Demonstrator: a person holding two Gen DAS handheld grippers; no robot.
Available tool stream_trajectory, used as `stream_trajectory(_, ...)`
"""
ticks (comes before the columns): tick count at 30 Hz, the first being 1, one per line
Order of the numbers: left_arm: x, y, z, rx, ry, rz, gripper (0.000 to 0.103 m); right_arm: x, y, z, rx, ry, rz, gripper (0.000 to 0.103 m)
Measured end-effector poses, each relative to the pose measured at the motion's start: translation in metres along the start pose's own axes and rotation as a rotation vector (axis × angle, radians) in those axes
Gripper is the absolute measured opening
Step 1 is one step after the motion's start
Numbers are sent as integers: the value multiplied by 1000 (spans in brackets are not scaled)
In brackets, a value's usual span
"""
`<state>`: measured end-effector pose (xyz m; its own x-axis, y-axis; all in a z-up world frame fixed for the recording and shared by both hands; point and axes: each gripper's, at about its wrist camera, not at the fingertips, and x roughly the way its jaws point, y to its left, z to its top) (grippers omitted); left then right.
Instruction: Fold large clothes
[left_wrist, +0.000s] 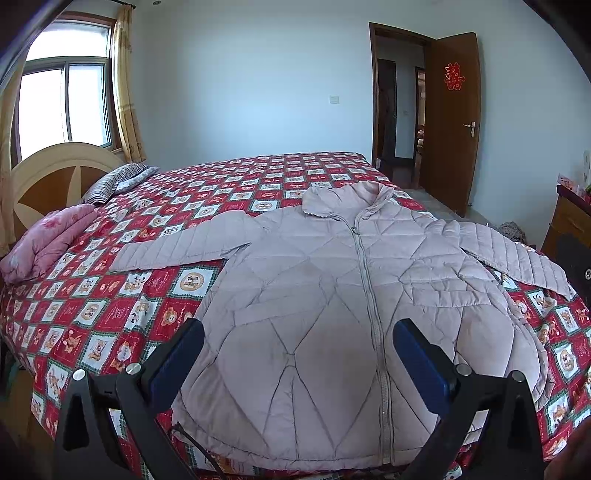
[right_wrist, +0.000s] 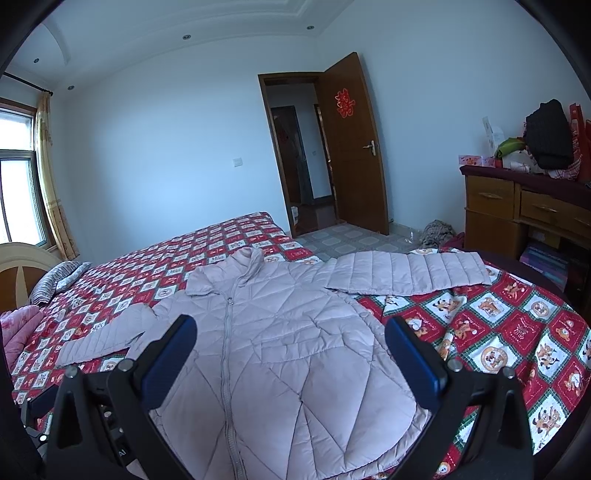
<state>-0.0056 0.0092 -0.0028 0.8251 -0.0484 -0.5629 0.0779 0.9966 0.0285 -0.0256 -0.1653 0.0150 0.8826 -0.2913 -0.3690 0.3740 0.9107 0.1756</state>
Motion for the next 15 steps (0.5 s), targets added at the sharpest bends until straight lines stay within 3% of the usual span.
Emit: stream_trajectory(15,-1,0,-1,3,0,0,102,0,2,-1,-2,5,0,103)
